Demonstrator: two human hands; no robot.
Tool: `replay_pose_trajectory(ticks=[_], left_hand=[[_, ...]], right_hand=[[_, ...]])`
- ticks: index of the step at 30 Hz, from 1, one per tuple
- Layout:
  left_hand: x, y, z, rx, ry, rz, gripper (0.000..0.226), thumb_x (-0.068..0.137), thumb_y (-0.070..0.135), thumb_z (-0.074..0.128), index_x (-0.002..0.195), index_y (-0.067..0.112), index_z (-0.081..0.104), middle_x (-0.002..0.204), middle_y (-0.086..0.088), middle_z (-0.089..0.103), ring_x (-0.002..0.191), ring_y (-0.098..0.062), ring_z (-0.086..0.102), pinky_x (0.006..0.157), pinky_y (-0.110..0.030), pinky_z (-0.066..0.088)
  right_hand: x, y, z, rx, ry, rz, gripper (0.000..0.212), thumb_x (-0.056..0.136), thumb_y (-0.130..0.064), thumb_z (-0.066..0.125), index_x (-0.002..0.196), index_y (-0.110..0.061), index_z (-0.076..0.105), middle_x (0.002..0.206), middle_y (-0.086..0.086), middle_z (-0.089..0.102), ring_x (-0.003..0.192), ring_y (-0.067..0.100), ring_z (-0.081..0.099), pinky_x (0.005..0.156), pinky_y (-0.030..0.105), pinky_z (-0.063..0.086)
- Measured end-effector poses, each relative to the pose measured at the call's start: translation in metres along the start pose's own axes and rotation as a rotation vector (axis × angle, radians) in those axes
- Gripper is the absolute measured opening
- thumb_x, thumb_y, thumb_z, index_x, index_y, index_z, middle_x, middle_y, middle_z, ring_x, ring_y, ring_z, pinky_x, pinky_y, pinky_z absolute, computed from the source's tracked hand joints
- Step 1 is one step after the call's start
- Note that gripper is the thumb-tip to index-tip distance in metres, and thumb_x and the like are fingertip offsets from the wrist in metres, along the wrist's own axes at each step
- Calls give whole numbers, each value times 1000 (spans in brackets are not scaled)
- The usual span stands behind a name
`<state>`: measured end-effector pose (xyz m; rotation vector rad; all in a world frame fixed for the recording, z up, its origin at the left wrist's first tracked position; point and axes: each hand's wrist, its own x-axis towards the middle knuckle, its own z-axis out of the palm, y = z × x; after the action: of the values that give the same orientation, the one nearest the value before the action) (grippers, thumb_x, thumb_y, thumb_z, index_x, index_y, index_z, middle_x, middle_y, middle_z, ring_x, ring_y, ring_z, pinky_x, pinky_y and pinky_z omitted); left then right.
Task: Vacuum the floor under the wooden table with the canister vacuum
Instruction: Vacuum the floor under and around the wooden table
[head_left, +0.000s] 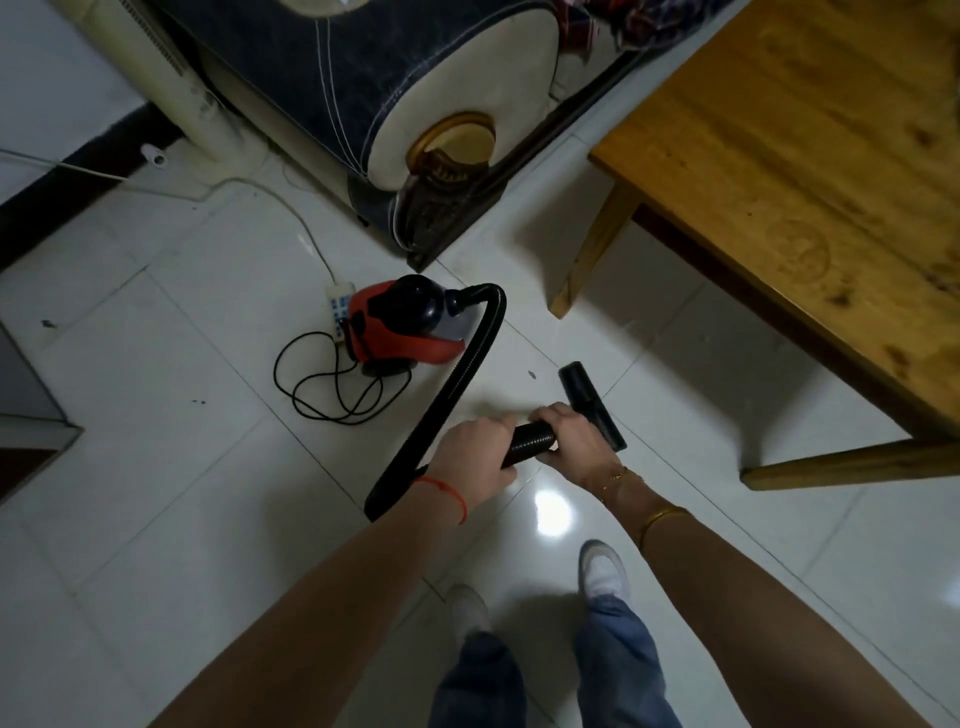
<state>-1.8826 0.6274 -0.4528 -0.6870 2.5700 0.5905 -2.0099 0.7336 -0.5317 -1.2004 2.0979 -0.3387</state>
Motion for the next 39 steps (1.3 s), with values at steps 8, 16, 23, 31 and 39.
replay_pose_trajectory(ticks=[8,16,23,31,39], left_hand=[[23,55,32,-126,-6,-126,33,81,30,63,107,12,53,98,-5,63,90,-23,64,74,-30,50],[47,78,76,-94,81,-168,25,83,34,58,96,13,58,90,-4,63,81,-21,63,71,-29,50],[73,65,106,-42,230,-138,20,85,34,56,80,17,47,69,5,44,64,-13,51,55,-22,36],[124,80,149,71,346,-45,20,82,32,56,88,13,54,73,-1,46,77,-27,61,60,-28,38],[179,93,216,158,420,-39,27,88,31,55,105,11,55,96,-6,60,91,-27,63,66,-29,37]], right_hand=[[-4,67,-6,-51,-59,-43,29,84,-11,67,111,-12,56,102,7,63,84,22,61,68,23,39],[6,117,6,-96,-9,-143,26,82,-11,69,105,-15,56,101,4,63,88,24,64,73,27,48],[33,143,20,-178,123,-247,19,82,-11,64,99,-13,55,95,5,63,82,23,62,65,25,39],[64,207,40,-251,323,-264,20,83,-25,65,95,-17,51,90,-1,58,78,20,55,55,24,28],[98,259,72,-300,448,-150,30,79,-19,70,103,-13,53,106,7,56,87,27,57,70,36,49]])
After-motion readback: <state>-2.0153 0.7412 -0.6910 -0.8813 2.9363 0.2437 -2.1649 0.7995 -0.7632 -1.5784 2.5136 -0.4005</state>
